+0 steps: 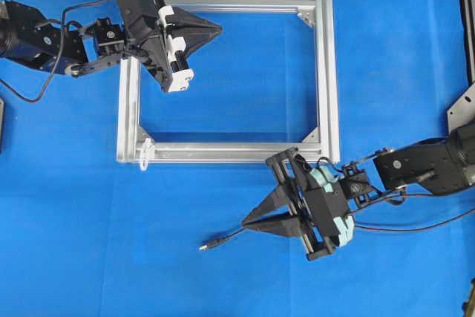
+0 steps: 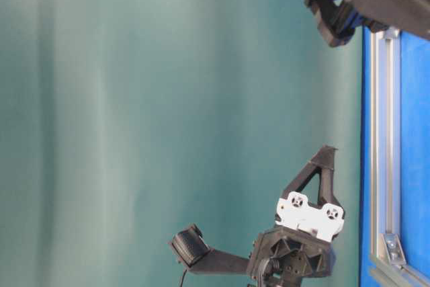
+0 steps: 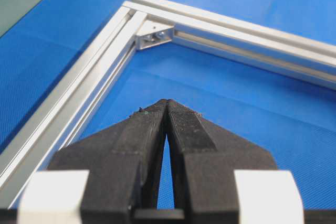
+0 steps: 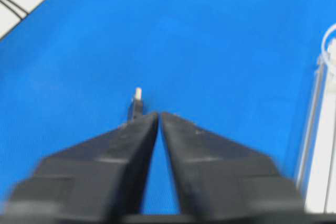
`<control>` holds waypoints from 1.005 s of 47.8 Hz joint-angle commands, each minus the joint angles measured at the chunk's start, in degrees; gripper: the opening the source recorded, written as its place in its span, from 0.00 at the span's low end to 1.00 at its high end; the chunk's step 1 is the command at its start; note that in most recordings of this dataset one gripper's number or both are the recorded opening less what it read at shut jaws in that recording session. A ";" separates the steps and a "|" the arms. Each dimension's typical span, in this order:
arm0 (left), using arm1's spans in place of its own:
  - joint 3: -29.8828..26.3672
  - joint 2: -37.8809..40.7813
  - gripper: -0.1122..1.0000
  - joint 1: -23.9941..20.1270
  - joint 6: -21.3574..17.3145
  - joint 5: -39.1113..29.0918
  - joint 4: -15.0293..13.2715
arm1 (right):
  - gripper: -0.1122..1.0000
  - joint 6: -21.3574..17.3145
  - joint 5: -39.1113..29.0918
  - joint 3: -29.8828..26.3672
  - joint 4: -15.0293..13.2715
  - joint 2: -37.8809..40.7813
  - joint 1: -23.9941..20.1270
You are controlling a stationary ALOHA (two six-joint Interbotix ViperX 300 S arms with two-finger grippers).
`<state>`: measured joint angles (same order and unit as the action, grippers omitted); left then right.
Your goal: Insert the wire through the string loop located on the left side.
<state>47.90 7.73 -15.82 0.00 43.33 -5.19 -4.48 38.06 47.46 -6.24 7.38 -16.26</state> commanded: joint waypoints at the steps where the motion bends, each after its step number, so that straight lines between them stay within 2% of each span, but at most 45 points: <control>1: -0.70 -1.49 0.10 0.00 -0.09 0.44 0.18 | 0.38 -0.09 0.18 -0.44 0.00 -1.67 -0.35; 9: -0.62 -1.58 0.10 -0.26 0.00 0.53 0.18 | 0.83 -0.09 0.18 -0.35 0.09 -1.58 -0.79; 12: -0.62 -1.49 0.10 -0.26 -0.09 0.44 0.18 | 0.92 -0.09 0.18 -0.35 0.09 -1.67 -0.79; 16: -0.62 -1.58 0.10 -0.26 0.00 0.44 0.18 | 0.88 -0.09 0.18 -0.35 0.18 -1.58 -0.79; 25: -0.53 -1.58 0.10 -0.26 0.00 0.44 0.09 | 0.90 -0.62 0.18 -0.97 0.79 0.09 -0.79; 41: -0.44 -1.58 0.10 -0.26 0.35 0.18 0.18 | 0.90 -6.50 0.35 -3.96 0.88 8.96 -0.88; 48: -0.35 -1.58 0.10 -0.26 0.44 0.18 0.18 | 0.90 -7.65 0.62 -5.54 0.88 11.69 -1.14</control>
<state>47.90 7.73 -16.00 0.35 43.33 -5.19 -12.04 38.06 43.42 -5.45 19.16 -16.96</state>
